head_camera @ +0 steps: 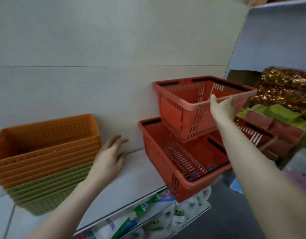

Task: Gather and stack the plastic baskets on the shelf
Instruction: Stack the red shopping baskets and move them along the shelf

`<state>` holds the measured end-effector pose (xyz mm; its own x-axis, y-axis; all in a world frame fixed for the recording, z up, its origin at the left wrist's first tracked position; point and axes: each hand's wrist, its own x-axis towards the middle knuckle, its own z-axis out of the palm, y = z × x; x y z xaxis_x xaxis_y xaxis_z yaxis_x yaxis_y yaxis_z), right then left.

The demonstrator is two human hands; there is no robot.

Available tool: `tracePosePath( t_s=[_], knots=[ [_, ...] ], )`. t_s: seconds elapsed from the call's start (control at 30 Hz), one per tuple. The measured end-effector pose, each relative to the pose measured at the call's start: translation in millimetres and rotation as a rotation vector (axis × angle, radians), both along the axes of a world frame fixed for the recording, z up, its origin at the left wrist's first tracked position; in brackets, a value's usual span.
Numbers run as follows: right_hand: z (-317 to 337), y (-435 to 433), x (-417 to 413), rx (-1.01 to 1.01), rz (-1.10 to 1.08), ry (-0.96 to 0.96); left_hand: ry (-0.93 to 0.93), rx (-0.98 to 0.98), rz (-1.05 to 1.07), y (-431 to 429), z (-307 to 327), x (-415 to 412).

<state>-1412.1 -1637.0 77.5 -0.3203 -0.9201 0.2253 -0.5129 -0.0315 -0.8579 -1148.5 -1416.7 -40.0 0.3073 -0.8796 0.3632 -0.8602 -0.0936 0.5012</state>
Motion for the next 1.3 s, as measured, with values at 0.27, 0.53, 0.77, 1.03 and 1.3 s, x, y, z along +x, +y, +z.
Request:
tracePosePath(
  t_s=[0.27, 0.53, 0.77, 1.03, 1.3],
  knots=[
    [-2, -84, -39, 0.371, 0.403, -0.517, 0.426, 0.370, 0.189, -90, -46, -138],
    [2, -96, -127, 0.344, 0.473, -0.574, 0.886, 0.168, 0.354, -102, -44, -178],
    [9, -78, -167, 0.253, 0.618, -0.487, 0.867, 0.143, 0.385, -77, -49, -153],
    [-1, -69, -124, 0.302, 0.823, -0.263, 1.025, 0.113, 0.342, -48, -53, -141],
    [-84, -88, -83, 0.362, 0.728, -0.058, 1.099, 0.129, 0.345, -48, -50, -131]
  ],
)
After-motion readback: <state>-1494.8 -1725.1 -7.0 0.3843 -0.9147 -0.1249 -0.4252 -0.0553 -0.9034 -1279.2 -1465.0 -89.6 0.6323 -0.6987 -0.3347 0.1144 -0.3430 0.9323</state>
